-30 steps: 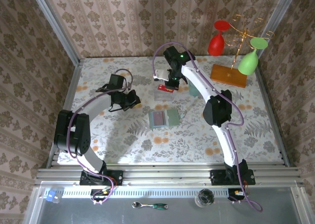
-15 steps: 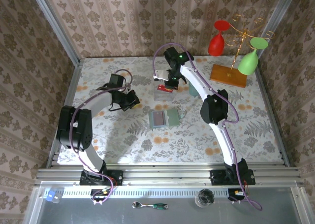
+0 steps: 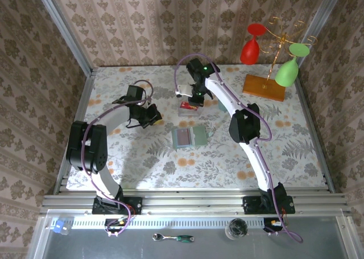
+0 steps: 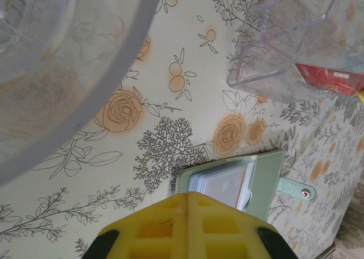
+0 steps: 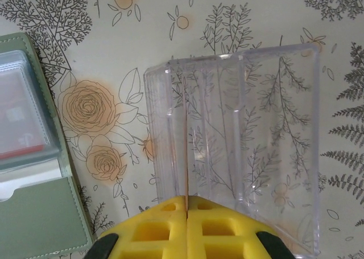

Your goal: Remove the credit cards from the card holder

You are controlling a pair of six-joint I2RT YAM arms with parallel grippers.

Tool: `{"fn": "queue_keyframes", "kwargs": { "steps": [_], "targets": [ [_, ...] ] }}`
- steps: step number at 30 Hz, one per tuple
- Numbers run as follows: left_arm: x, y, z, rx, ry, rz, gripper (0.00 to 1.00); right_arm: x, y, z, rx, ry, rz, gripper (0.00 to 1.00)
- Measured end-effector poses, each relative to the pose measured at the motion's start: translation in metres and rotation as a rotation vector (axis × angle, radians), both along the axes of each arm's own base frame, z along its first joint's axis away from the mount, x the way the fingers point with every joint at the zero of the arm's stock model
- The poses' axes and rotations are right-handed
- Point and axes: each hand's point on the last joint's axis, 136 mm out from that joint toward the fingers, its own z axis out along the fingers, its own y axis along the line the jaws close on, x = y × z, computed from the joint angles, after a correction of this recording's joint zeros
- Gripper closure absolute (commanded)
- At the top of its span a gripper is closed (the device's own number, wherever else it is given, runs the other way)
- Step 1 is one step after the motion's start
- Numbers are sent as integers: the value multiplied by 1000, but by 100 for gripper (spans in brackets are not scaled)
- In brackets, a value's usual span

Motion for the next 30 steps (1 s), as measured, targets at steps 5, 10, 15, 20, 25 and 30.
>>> {"fn": "queue_keyframes", "kwargs": {
  "steps": [5,10,15,20,25,30],
  "targets": [
    [-1,2,-2,1,4,4,99,-6,0,-1,-11,16,21,100],
    [-5,3,-5,2,14,7,99,-14,-2,-3,-24,45,28,100],
    [-9,4,-5,1,15,10,99,-18,-4,-4,-32,64,30,100],
    [-14,6,-5,1,17,11,99,-21,-2,-6,-32,74,34,94],
    [-16,6,-7,-1,23,17,99,-24,1,-9,-30,82,40,89],
    [-16,6,-9,-3,20,22,99,-20,4,-8,-20,64,35,87]
  ]
}}
